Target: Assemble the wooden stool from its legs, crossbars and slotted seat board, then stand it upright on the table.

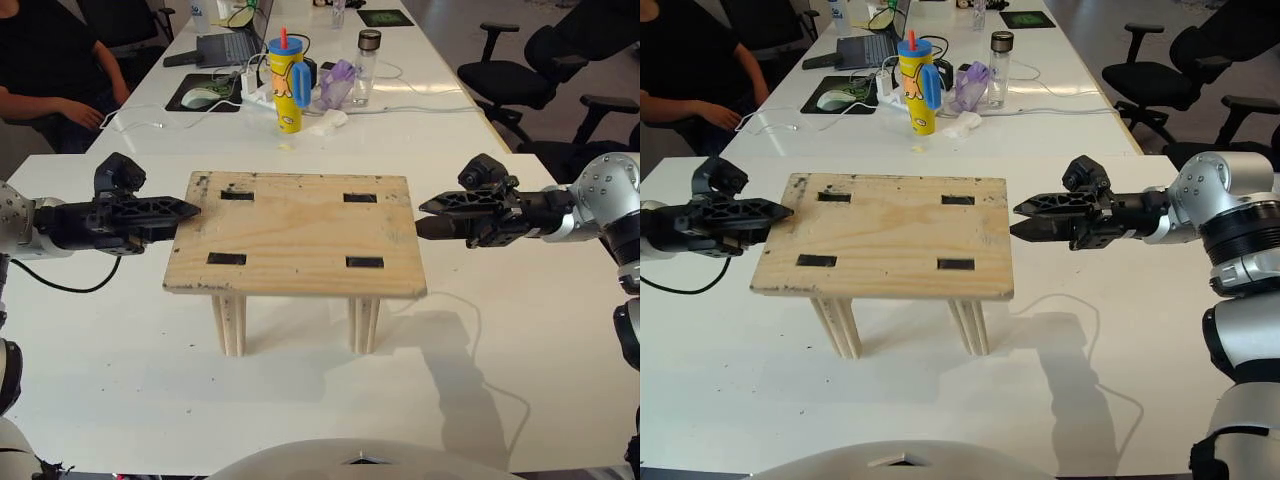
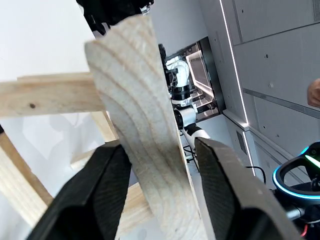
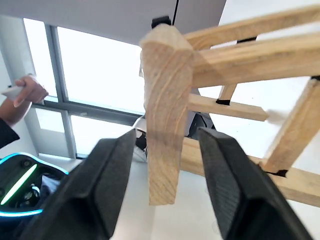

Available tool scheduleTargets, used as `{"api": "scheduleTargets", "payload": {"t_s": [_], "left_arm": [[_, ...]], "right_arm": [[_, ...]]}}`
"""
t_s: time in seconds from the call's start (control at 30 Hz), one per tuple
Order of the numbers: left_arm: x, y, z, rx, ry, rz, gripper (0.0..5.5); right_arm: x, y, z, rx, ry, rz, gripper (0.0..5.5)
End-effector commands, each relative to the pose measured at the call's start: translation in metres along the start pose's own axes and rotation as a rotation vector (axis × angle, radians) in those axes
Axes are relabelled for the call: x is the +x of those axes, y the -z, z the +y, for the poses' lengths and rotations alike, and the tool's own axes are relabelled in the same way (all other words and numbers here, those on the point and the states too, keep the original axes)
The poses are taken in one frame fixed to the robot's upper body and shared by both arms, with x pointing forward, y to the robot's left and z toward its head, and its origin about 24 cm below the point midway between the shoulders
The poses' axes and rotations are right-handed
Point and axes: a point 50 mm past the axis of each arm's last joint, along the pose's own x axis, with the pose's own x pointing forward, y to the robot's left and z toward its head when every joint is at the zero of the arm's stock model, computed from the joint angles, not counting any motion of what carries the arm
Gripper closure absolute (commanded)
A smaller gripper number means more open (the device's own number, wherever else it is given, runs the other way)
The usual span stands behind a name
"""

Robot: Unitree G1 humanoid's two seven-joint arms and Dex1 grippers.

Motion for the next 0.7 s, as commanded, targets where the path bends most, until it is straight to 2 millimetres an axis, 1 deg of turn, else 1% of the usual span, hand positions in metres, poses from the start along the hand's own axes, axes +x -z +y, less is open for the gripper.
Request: {"api": "scheduleTargets", "payload": {"t_s": [0.03,0.07,0.17,0.23,0.3,0.33,0.4,0.43,0.5,0.53,0.57,0.6,0.63,0.67,0.7], "left_arm": [[-0.013,-0.009,-0.008,0.052,-0.015,-0.074,2.71],[-0.016,-0.009,-0.007,0.048,-0.022,-0.085,2.53],[-0.029,0.0,-0.004,0.05,-0.064,-0.105,2.53],[-0.041,0.002,-0.002,0.092,-0.097,-0.145,2.53],[-0.049,0.006,-0.001,0.105,-0.1,-0.185,2.53],[-0.05,0.008,0.0,0.104,-0.087,-0.195,2.53],[-0.052,0.013,0.005,0.104,-0.103,-0.183,2.53],[-0.056,0.02,0.009,0.114,-0.144,-0.154,2.53],[-0.075,0.041,0.019,0.159,-0.33,-0.031,2.53],[-0.082,0.05,0.022,0.178,-0.394,0.026,2.53],[-0.097,0.065,0.026,0.206,-0.512,0.151,2.53],[-0.111,0.081,0.03,0.234,-0.614,0.321,2.53],[-0.125,0.099,0.029,0.274,-0.697,0.583,2.7],[-0.13,0.109,0.026,0.303,-0.705,0.797,2.8],[-0.124,0.111,0.022,0.347,-0.664,0.913,2.97]], "right_arm": [[-0.01,-0.008,0.011,-0.054,0.012,-0.059,2.6],[-0.012,-0.007,0.011,-0.065,0.027,-0.062,2.6],[-0.023,0.001,0.003,-0.115,0.059,-0.066,2.6],[-0.032,0.01,-0.001,-0.152,0.055,-0.086,2.6],[-0.039,0.026,-0.011,-0.152,0.028,-0.097,2.6],[-0.04,0.035,-0.019,-0.14,0.017,-0.1,2.6],[-0.036,0.056,-0.033,-0.125,0.009,-0.075,2.6],[-0.032,0.064,-0.038,-0.125,0.011,-0.058,2.6],[-0.027,0.079,-0.045,-0.165,0.044,-0.027,2.6],[-0.026,0.083,-0.048,-0.189,0.063,-0.021,2.6],[-0.022,0.088,-0.052,-0.279,0.132,0.013,2.6],[-0.019,0.092,-0.056,-0.359,0.202,0.045,2.6],[-0.016,0.093,-0.062,-0.448,0.288,0.073,2.78],[-0.012,0.097,-0.063,-0.514,0.332,0.119,2.88],[-0.008,0.101,-0.064,-0.561,0.348,0.151,3.05]]}}
